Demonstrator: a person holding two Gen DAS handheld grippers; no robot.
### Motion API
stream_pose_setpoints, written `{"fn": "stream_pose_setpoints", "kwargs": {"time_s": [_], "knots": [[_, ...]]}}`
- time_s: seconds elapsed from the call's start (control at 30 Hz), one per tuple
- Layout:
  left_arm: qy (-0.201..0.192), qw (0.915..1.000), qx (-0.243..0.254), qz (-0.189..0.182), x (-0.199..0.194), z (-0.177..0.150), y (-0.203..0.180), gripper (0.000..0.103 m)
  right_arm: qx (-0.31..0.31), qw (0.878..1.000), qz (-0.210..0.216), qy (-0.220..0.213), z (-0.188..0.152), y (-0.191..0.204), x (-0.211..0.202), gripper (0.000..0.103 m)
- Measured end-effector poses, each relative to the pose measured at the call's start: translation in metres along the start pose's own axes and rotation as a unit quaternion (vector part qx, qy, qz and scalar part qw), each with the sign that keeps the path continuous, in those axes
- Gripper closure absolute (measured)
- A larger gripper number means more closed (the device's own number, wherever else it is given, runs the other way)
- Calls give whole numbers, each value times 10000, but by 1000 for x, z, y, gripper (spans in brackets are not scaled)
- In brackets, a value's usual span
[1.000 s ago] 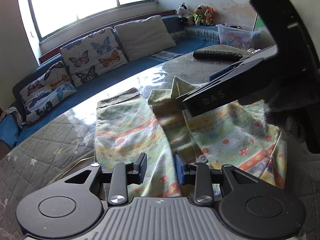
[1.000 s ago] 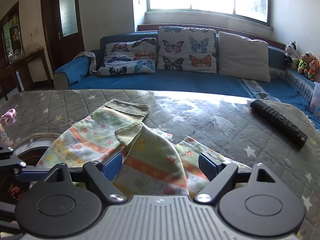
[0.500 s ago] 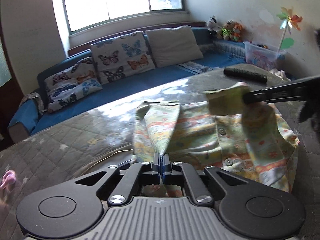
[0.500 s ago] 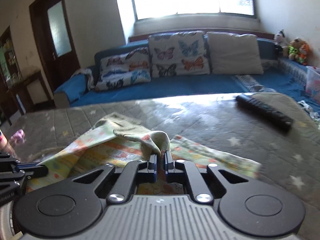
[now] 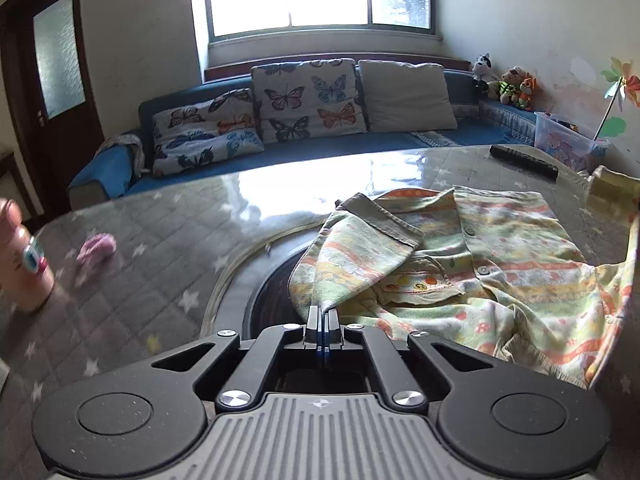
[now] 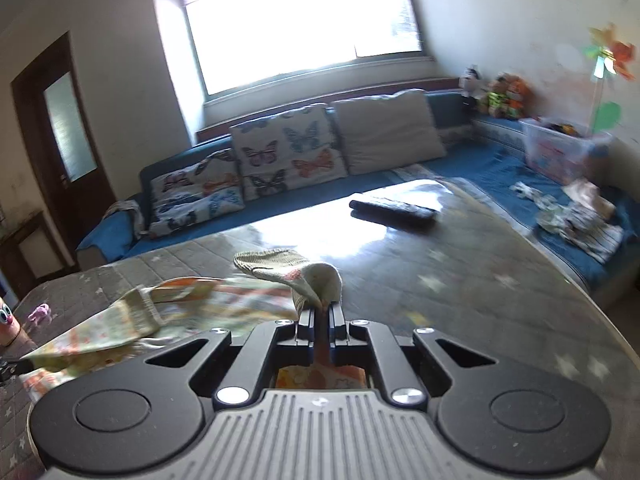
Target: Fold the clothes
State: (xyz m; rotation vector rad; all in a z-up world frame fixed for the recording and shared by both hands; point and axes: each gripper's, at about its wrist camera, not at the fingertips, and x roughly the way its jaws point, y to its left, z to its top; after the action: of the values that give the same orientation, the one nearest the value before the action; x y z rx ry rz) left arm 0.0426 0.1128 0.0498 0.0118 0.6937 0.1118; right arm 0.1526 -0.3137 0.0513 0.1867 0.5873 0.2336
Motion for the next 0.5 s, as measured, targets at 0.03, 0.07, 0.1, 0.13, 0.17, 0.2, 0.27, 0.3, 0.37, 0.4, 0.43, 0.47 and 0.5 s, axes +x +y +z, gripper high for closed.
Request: {"fn": "stream_pose_setpoints", "kwargs": {"time_s": [0.03, 0.07, 0.1, 0.13, 0.17, 0.2, 0.27, 0.3, 0.37, 0.4, 0.43, 0.47, 0.5], "knots": [[44, 10000, -57, -4, -7, -7, 3, 102, 112, 9999, -58, 35, -6, -7, -6, 97], [99, 9999, -118, -18, -14, -14, 6, 102, 223, 9997, -117, 70, -12, -15, -12, 97], [162, 9997, -182, -39, -20, -21, 9, 102, 335, 9992, -162, 111, -19, -22, -17, 97], [225, 9994, -245, -60, -26, -28, 11, 102, 447, 9987, -201, 154, -26, -28, -21, 97], [288, 9991, -309, -82, -33, -35, 14, 102, 523, 9981, -242, 201, -33, -34, -25, 97], [350, 9986, -373, -103, -39, -42, 17, 102, 583, 9976, -284, 250, -40, -40, -29, 97], [471, 9978, -458, -128, -49, -55, 21, 102, 685, 9961, -375, 417, -54, -47, -31, 94], [524, 9975, -449, -118, -51, -60, 22, 101, 735, 9951, -421, 507, -60, -50, -32, 93], [639, 9970, -433, -107, -51, -66, 24, 100, 697, 9942, -628, 518, -65, -54, -38, 82], [677, 9968, -408, -87, -50, -67, 24, 97, 665, 9937, -742, 508, -66, -55, -42, 79], [715, 9967, -383, -68, -50, -69, 24, 95, 633, 9931, -856, 497, -68, -56, -45, 79], [718, 9968, -349, -56, -50, -69, 23, 95, 600, 9923, -970, 487, -70, -57, -49, 79], [695, 9971, -308, -51, -50, -69, 23, 95, 568, 9913, -1084, 476, -71, -58, -52, 76]]}}
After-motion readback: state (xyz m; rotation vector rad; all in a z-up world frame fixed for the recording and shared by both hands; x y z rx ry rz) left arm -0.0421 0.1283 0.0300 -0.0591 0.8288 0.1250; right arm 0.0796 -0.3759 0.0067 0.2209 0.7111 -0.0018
